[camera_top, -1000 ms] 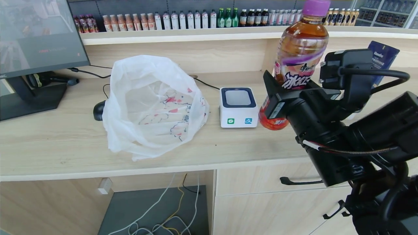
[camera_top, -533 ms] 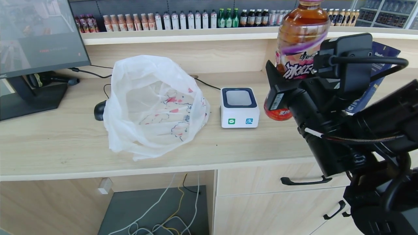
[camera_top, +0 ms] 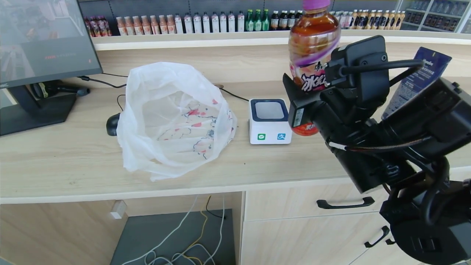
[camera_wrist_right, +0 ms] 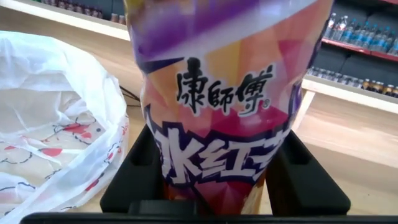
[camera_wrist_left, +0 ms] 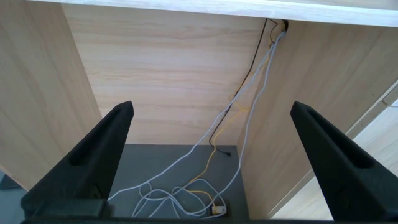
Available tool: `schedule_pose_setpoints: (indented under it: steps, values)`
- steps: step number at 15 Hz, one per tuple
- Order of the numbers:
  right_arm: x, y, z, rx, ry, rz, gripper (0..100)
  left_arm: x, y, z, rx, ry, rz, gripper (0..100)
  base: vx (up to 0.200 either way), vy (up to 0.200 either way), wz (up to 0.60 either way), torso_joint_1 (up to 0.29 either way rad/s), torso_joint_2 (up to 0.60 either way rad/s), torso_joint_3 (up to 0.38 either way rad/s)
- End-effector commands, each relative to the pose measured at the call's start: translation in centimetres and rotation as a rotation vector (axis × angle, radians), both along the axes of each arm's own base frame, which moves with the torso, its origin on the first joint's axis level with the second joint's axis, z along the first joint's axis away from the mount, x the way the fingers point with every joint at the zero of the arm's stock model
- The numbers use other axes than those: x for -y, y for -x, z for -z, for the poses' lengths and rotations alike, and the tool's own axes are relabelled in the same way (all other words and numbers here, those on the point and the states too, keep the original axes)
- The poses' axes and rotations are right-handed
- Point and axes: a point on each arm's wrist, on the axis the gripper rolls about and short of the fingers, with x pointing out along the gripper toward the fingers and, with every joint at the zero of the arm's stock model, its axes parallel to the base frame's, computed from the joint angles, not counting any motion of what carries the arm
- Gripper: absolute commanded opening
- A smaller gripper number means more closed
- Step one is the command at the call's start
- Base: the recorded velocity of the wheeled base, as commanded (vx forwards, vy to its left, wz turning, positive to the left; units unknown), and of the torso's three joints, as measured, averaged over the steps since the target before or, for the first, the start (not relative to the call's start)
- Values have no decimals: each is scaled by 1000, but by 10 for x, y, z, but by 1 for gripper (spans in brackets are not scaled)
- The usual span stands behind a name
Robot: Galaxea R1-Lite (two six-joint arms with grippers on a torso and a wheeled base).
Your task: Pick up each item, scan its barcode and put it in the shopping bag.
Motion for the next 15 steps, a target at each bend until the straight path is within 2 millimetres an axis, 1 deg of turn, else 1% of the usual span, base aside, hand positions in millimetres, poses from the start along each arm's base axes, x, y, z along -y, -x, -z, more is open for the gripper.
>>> schedule_pose_setpoints:
  steps: [1,3,6,7,11,15]
  values:
    - [0,-10,-10,22,14,-20,0,0,0,0,0,1,-1,100,0,0,0,0,0,0]
    - [3,-19,-10,18,64,-54,0,0,0,0,0,1,-1,100,0,0,0,0,0,0]
    - [12,-39,-11,21,132,-98,0,0,0,0,0,1,-1,100,0,0,0,0,0,0]
    - [18,-47,-14,19,158,-112,0,0,0,0,0,1,-1,100,0,0,0,0,0,0]
    - [24,-63,-30,48,267,-155,0,0,0,0,0,1,-1,100,0,0,0,0,0,0]
    - [18,-83,-47,137,441,-236,0,0,0,0,0,1,-1,100,0,0,0,0,0,0]
